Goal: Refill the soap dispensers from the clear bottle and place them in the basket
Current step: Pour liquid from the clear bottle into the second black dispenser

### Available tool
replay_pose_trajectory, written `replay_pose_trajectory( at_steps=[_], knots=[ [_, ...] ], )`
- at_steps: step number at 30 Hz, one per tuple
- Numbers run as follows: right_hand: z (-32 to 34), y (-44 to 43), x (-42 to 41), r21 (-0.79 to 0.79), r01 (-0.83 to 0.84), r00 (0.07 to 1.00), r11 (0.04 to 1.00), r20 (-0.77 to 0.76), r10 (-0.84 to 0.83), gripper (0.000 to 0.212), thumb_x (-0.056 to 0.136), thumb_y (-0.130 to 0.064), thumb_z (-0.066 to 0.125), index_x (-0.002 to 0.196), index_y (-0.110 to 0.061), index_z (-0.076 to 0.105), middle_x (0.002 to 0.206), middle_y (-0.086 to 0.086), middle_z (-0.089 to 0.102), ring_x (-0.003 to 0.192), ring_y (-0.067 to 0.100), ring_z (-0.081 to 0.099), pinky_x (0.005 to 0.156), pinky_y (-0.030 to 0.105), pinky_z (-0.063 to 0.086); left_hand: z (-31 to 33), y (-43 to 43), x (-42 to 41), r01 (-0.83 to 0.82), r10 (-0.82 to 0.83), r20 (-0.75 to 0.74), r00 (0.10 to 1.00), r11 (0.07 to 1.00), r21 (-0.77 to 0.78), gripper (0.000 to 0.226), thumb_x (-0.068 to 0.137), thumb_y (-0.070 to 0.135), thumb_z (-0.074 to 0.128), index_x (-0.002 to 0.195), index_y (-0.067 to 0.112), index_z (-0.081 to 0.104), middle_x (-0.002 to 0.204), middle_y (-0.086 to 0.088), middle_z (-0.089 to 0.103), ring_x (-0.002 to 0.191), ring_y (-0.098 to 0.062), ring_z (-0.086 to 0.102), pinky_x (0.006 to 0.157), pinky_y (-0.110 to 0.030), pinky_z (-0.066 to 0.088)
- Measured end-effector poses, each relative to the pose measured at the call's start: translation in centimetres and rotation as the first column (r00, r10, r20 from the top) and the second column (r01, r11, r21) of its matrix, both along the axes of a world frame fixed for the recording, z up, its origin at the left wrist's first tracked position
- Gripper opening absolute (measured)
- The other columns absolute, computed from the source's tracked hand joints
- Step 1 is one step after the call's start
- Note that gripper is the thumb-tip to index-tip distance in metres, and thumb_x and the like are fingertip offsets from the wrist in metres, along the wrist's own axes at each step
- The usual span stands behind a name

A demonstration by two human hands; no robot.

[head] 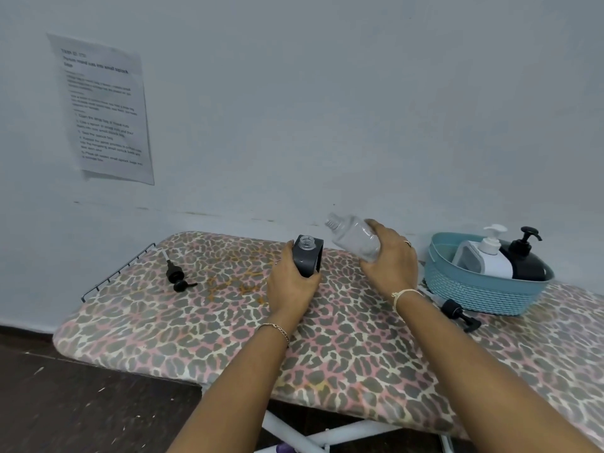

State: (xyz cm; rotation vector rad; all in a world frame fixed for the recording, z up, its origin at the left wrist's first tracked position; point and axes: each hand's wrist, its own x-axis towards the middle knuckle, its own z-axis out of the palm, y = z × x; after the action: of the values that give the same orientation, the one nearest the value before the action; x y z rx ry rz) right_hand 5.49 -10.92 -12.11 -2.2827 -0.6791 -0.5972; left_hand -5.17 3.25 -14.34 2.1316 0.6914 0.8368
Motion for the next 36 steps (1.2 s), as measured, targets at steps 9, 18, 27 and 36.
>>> replay_pose_trajectory(
  at_steps=[9, 18, 27, 36],
  knots=[
    [1.4, 0.3, -1.5, -0.305, 0.071, 0.991, 0.95, 0.132, -0.032, 0.079, 0.071, -0.005, 0.066, 0.141, -0.03, 0.041, 0.124, 0.002, 0.057, 0.111, 0.025, 0.052, 0.095, 0.037, 0.037, 0.4, 0.3, -0.3, 0.07, -0.064, -0.139, 0.988, 0.997, 0.043, 0.061, 0.077, 0.023, 0.073, 0.127, 0.017, 0.038, 0.117, -0.009, 0.061, 0.1, -0.03, 0.061, 0.073, -0.033, 0.048],
    [2.2, 0.5, -1.9, -0.381, 0.118, 0.98, 0.917, 0.193, -0.046, 0.078, 0.071, -0.004, 0.066, 0.141, -0.029, 0.041, 0.124, 0.003, 0.058, 0.111, 0.025, 0.052, 0.092, 0.036, 0.038, 0.3, 0.4, -0.4, 0.08, -0.071, -0.15, 0.986, 0.995, 0.054, 0.057, 0.076, 0.023, 0.073, 0.121, 0.016, 0.038, 0.115, -0.009, 0.061, 0.096, -0.029, 0.061, 0.07, -0.033, 0.047],
    [2.6, 0.6, -1.7, -0.42, 0.141, 0.972, 0.897, 0.232, -0.044, 0.08, 0.071, -0.003, 0.066, 0.142, -0.029, 0.04, 0.126, 0.004, 0.057, 0.113, 0.026, 0.051, 0.096, 0.037, 0.037, 0.3, 0.5, -0.4, 0.076, -0.066, -0.156, 0.986, 0.995, 0.06, 0.057, 0.075, 0.025, 0.073, 0.12, 0.016, 0.038, 0.113, -0.009, 0.062, 0.096, -0.03, 0.061, 0.073, -0.034, 0.047],
    [3.3, 0.7, -1.7, -0.45, 0.168, 0.953, 0.877, 0.302, -0.028, 0.078, 0.069, -0.001, 0.066, 0.138, -0.028, 0.043, 0.119, 0.004, 0.06, 0.107, 0.027, 0.054, 0.092, 0.037, 0.038, 0.3, 0.8, -0.5, 0.106, -0.094, -0.174, 0.98, 0.993, 0.056, 0.058, 0.073, 0.022, 0.075, 0.117, 0.017, 0.038, 0.114, -0.008, 0.061, 0.096, -0.029, 0.061, 0.068, -0.031, 0.045]
  ],
)
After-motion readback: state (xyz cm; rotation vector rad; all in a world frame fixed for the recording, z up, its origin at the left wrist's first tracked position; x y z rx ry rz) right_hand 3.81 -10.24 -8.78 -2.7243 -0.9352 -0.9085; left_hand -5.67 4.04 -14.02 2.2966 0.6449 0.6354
